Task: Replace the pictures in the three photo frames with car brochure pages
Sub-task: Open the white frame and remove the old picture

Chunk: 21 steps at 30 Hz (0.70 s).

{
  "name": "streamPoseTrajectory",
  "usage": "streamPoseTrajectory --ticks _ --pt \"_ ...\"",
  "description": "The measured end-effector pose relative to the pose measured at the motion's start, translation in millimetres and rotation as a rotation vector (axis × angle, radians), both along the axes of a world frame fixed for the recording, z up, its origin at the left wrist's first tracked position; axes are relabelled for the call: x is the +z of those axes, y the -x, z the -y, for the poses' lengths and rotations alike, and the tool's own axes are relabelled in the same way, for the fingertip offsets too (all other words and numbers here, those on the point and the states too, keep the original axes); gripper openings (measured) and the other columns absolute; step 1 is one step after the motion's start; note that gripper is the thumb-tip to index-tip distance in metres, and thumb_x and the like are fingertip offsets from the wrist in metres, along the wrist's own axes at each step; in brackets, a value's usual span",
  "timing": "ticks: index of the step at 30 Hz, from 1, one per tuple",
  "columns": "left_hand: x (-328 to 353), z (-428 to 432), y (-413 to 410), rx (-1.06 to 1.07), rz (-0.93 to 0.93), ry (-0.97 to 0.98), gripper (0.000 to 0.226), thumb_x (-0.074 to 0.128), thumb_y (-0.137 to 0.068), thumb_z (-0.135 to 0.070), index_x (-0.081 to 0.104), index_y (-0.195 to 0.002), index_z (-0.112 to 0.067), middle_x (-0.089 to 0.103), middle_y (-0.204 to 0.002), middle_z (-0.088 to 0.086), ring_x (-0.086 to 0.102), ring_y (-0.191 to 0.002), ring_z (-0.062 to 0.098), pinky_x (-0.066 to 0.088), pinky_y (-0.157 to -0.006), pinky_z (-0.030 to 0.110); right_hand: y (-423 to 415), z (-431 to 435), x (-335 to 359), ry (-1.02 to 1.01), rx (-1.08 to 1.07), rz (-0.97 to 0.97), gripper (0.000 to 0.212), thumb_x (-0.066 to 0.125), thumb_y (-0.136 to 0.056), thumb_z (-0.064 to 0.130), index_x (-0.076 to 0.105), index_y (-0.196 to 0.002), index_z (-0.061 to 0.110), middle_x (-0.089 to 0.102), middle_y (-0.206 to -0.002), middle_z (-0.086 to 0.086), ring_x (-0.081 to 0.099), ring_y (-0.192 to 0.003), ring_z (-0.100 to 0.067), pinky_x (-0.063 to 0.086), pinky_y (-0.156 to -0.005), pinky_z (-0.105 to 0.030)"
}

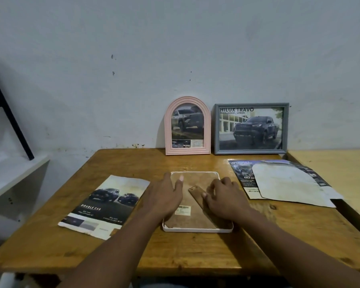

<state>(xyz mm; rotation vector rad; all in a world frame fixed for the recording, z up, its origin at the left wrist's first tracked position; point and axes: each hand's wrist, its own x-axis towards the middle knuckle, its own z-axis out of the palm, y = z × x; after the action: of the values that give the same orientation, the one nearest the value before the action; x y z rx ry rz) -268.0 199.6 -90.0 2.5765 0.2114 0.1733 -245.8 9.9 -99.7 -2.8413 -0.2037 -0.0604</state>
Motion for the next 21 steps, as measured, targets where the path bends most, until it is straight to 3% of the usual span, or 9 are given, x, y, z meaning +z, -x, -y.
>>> streamPoseTrajectory --ticks 8,14,21 --pt "-15.5 6.1 -29.4 -0.055 0.100 0.057 0.061 0.028 -0.103 -0.059 0.027 -0.157 -0.028 0.033 -0.162 0.000 0.033 -0.146 0.022 0.033 -0.114 0.043 -36.2 -9.5 2.3 0.004 0.009 0.025 0.056 0.042 -0.097 0.053 0.040 -0.142 0.021 0.045 -0.146 -0.007 0.039 -0.135 -0.028 0.037 -0.107 -0.049" --pt "-34.5 5.2 -33.3 -0.073 0.115 0.171 0.065 0.024 -0.100 -0.064 0.026 -0.156 -0.030 0.038 -0.158 0.000 0.039 -0.141 0.022 0.036 -0.109 0.041 -42.8 -21.0 -13.2 -0.054 -0.046 0.124 0.052 0.041 -0.095 0.054 0.042 -0.136 0.021 0.050 -0.138 -0.009 0.044 -0.128 -0.028 0.039 -0.103 -0.046" --pt "-35.1 6.6 -33.3 -0.008 0.109 0.175 0.074 0.018 -0.095 -0.072 0.022 -0.155 -0.030 0.045 -0.153 0.004 0.046 -0.137 0.027 0.043 -0.107 0.047 -80.6 -20.8 10.6 -0.297 -0.209 -0.001 0.054 0.055 -0.083 0.059 0.046 -0.123 0.025 0.050 -0.129 -0.008 0.044 -0.126 -0.031 0.023 -0.108 -0.056"
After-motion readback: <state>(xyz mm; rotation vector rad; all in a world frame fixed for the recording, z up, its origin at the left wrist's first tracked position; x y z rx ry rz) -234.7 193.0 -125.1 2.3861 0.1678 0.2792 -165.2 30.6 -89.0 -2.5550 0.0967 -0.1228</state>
